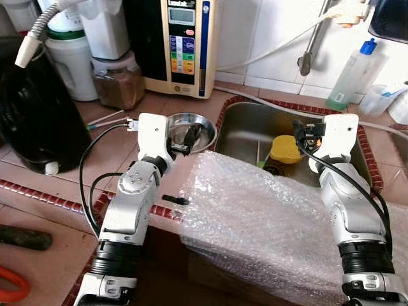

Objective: Kitchen organization

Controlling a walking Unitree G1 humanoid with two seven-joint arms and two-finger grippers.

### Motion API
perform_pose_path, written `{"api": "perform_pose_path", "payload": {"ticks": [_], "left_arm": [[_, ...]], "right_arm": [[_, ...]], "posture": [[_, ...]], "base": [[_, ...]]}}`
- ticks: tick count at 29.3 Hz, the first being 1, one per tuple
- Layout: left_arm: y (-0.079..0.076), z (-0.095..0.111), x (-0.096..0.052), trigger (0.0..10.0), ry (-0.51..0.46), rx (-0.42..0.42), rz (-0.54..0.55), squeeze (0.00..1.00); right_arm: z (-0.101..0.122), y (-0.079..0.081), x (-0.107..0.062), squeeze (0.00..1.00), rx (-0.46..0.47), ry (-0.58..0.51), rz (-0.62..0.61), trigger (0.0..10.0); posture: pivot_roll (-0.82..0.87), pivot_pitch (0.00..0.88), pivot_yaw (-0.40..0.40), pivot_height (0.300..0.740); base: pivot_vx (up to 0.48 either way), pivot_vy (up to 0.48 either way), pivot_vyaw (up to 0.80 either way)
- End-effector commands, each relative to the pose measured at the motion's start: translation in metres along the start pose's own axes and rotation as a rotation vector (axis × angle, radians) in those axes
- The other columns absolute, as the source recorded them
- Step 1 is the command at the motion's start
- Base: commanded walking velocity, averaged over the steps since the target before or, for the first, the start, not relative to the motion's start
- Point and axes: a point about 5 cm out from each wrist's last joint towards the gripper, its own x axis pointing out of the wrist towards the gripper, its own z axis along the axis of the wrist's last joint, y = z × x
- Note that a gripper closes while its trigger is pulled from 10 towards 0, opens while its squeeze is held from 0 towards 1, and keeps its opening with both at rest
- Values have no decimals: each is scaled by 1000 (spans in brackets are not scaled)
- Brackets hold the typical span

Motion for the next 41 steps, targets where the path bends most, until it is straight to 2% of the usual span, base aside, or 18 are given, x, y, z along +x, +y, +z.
{"api": "perform_pose_path", "payload": {"ticks": [1, 15, 22, 41], "left_arm": [[1, 1, -1, 10000, -1, 1, 0, 0], [1, -2, -2, 10000, 15, -3, -2, 0], [1, -3, -1, 10000, 21, -21, 6, 0], [10, 6, 4, 10000, -4, -28, 88, 0]], "right_arm": [[6, -1, 0, 0, -6, -17, 1, 10000], [5, 0, 1, 0, 0, -3, 1, 10000], [4, -1, 1, 0, 3, 2, -1, 10000], [4, 1, 1, 0, -5, 1, 16, 10000]], "posture": [[-33, 0, 0, 740], [-34, 0, -3, 740], [-34, 0, -2, 740], [-36, 0, 1, 740]], "base": [[0, -394, 0], [0, -388, -64], [0, 0, -659], [0, 0, 0]]}}
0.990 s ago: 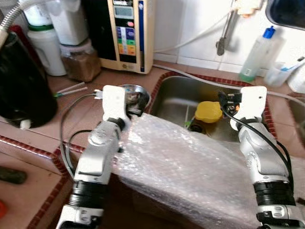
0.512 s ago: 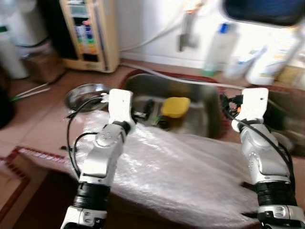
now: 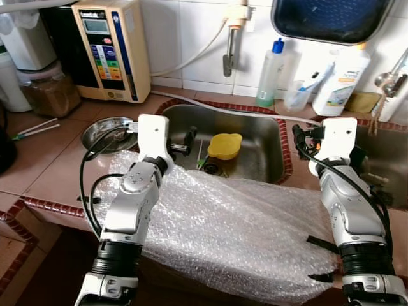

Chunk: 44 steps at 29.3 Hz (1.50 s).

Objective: Kitchen organization

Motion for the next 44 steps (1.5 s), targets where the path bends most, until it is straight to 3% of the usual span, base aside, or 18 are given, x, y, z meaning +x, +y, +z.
{"api": "perform_pose_path", "payload": {"ticks": [1, 17, 32, 44], "left_arm": [[0, 5, 3, 10000, -12, 14, 17, 0], [4, 5, 6, 10000, 12, 30, 40, 0], [-3, 9, 8, 10000, -8, 28, -8, 0], [-5, 9, 11, 10000, -24, 58, -1, 0]], "right_arm": [[7, 2, 1, 0, -9, -23, 14, 10000], [8, 3, 4, 0, -3, -27, 18, 10000], [9, -4, 6, 0, -12, -28, -11, 10000], [12, 4, 6, 0, -24, -58, 16, 10000]], "posture": [[-35, 0, 0, 740], [-26, 0, 5, 740], [-26, 0, 5, 740], [-26, 0, 4, 740]], "base": [[0, 0, 0], [0, 207, 0], [0, 0, 0], [0, 0, 0]]}}
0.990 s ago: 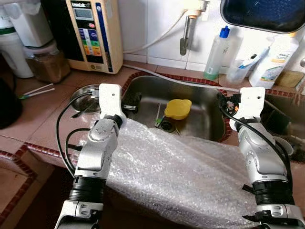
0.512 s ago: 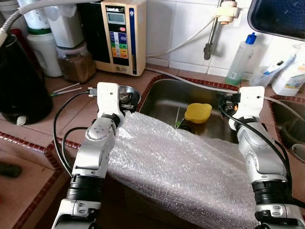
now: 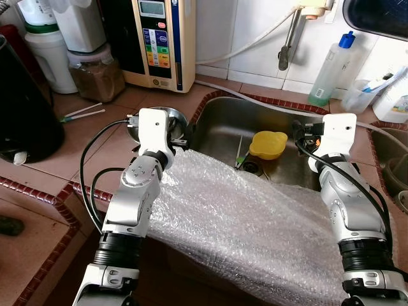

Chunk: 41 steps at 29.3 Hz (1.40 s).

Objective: Kitchen organization

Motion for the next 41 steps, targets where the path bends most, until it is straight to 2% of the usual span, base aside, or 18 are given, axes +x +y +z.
{"api": "perform_pose_path", "payload": {"ticks": [1, 5, 6, 10, 11, 13, 20, 21, 23, 29, 31, 41], "left_arm": [[0, 7, 4, 10000, -39, 52, 16, 0], [5, 4, 7, 10000, -26, 27, 61, 0], [14, -1, 12, 10000, 2, 36, 117, 0], [19, -4, 18, 10000, 31, 55, 144, 0], [24, -5, 25, 10000, 68, 74, 165, 0], [30, -5, 33, 10000, 108, 62, 191, 0], [35, -5, 43, 10000, 166, 84, 192, 0], [38, -6, 45, 10000, 191, 89, 193, 0], [39, -8, 46, 10000, 215, 86, 192, 0], [44, -16, 46, 10000, 279, 81, 192, 0], [44, -20, 45, 10000, 317, 102, 170, 0], [45, -30, 43, 10000, 390, 62, 123, 0]], "right_arm": [[7, 5, 2, 0, -6, -33, 21, 10000], [9, 11, 2, 0, 8, -44, 59, 10000], [9, 19, 1, 0, 19, -45, 101, 10000], [9, 25, 0, 0, 8, -44, 134, 10000], [7, 33, -3, 0, 14, -34, 181, 10000], [5, 44, -9, 0, 42, -21, 263, 10000], [-2, 64, -23, 0, 76, 31, 401, 10000], [-6, 73, -31, 0, 83, 56, 464, 10000], [-9, 78, -36, 0, 92, 74, 506, 10000], [-7, 90, -46, 0, 131, 88, 603, 10000], [-5, 93, -49, 0, 126, 82, 639, 10000], [-5, 91, -47, 0, 92, 91, 636, 10000]], "posture": [[-26, 0, 2, 740], [-24, 0, -2, 740], [-25, 0, -5, 740], [-30, 0, -4, 740], [-36, 0, 2, 740], [-42, 0, 8, 740], [-53, 0, 27, 740], [-53, 0, 34, 740], [-53, 0, 38, 740], [-51, 0, 42, 740], [-51, 0, 42, 740], [-31, 0, 42, 740]], "base": [[0, 0, 0], [0, 0, 0], [0, 0, 0], [0, 0, 0], [0, 0, 0], [0, 0, 0], [0, 0, 0], [0, 0, 0], [0, 0, 0], [0, 0, 0], [0, 0, 0], [0, 0, 0]]}}
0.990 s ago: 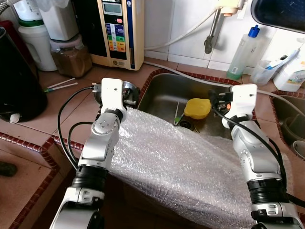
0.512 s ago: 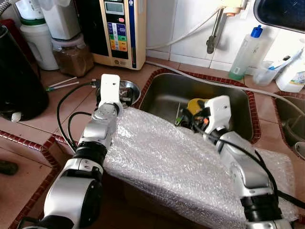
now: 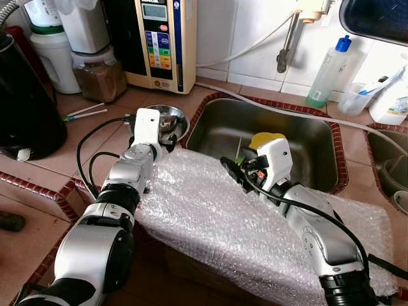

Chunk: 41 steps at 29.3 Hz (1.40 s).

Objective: Kitchen organization

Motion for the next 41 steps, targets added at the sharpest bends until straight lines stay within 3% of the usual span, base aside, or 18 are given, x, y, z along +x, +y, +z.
{"api": "perform_pose_path", "payload": {"ticks": [1, 2, 3, 5, 6, 7, 9, 10, 18, 27, 38, 41], "left_arm": [[-1, 0, 1, 10000, 28, 5, -10, 0], [1, 0, 1, 7804, 32, 2, -8, 0], [4, 1, 1, 4039, 34, 0, -5, 0], [6, 2, 1, 2431, 36, -6, -2, 0], [6, 2, 1, 2196, 37, -8, -2, 0], [7, 2, 1, 824, 40, -15, 1, 0], [7, 2, 1, 824, 40, -15, 1, 0], [8, 1, 1, 0, 47, -27, 4, 0], [12, -3, 1, 0, 75, -59, -2, 0], [30, -9, -4, 0, 104, -92, 24, 0], [29, -12, -7, 0, 110, -135, 2, 0], [28, -11, -8, 0, 104, -136, -2, 0]], "right_arm": [[4, 0, 0, 0, -20, -1, 9, 10000], [3, -1, 0, 0, -24, 2, 2, 10000], [4, -3, 0, 0, -26, 7, -7, 10000], [4, -4, 0, 0, -30, 10, -11, 10000], [4, -4, 0, 0, -34, 10, -15, 10000], [4, -5, 0, 0, -37, 10, -20, 10000], [4, -5, 0, 0, -37, 10, -20, 10000], [4, -6, 0, 0, -40, 11, -22, 10000], [4, -8, 0, 0, -51, 14, -23, 10000], [4, -10, 1, 0, -68, 20, -25, 10000], [5, -11, 2, 0, -82, 20, -15, 10000], [7, -6, 2, 0, -75, -2, 42, 10000]], "posture": [[-31, 0, 42, 740], [-30, 0, 42, 740], [-29, 0, 43, 740], [-28, 0, 44, 740], [-28, 0, 44, 740], [-28, 0, 45, 740], [-28, 0, 45, 740], [-27, 0, 44, 740], [-21, 0, 44, 740], [-1, 0, 45, 740], [0, 0, 37, 740], [-1, 0, 37, 740]], "base": [[0, 0, 0], [0, 0, 0], [0, 0, 0], [0, 0, 0], [0, 0, 0], [0, 0, 0], [0, 0, 0], [0, 0, 0], [0, 0, 0], [0, 0, 0], [0, 0, 0], [0, 0, 0]]}}
